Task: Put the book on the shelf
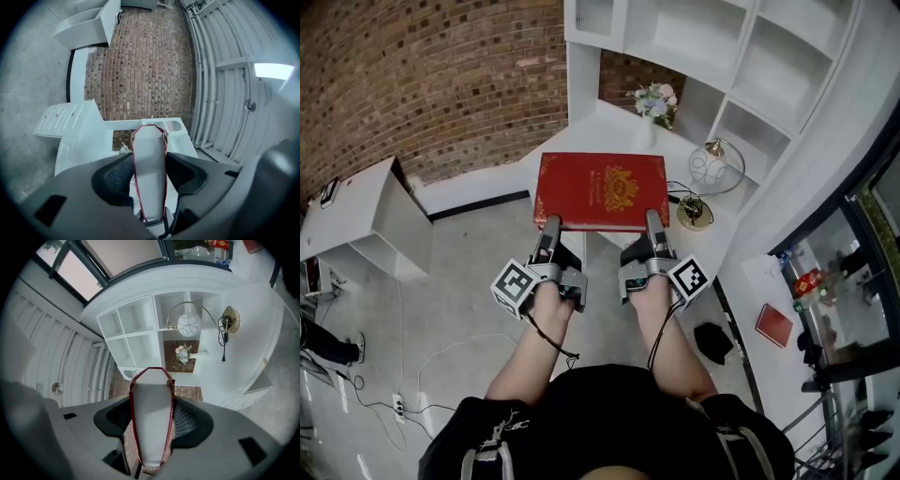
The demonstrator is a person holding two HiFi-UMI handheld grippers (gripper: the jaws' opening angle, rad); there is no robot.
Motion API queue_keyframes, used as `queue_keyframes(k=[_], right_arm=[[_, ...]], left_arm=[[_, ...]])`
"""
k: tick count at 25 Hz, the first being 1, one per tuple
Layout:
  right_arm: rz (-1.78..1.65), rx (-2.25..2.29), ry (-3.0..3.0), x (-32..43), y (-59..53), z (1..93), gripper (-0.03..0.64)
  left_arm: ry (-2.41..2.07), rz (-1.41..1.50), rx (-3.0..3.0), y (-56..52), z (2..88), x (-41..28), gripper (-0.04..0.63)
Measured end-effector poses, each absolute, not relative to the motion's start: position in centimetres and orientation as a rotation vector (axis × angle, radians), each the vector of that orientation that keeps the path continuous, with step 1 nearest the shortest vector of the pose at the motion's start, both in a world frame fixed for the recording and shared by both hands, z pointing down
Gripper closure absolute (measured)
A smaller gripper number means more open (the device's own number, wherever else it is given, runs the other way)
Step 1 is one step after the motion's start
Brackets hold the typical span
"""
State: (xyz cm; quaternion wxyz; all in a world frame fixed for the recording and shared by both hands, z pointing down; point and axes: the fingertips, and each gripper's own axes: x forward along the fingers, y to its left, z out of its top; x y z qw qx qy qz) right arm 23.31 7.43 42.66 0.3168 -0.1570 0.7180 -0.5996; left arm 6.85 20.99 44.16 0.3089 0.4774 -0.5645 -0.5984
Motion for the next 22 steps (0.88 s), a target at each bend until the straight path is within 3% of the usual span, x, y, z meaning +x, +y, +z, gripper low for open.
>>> queue_keyframes(k=[22], right_arm=[[-1.530,-0.497,1.867,17.9,5.5,45.8,0.365]], left_arm=[[-1.426,-1.520,1.300,18.1,47.0,0.6,0.368]])
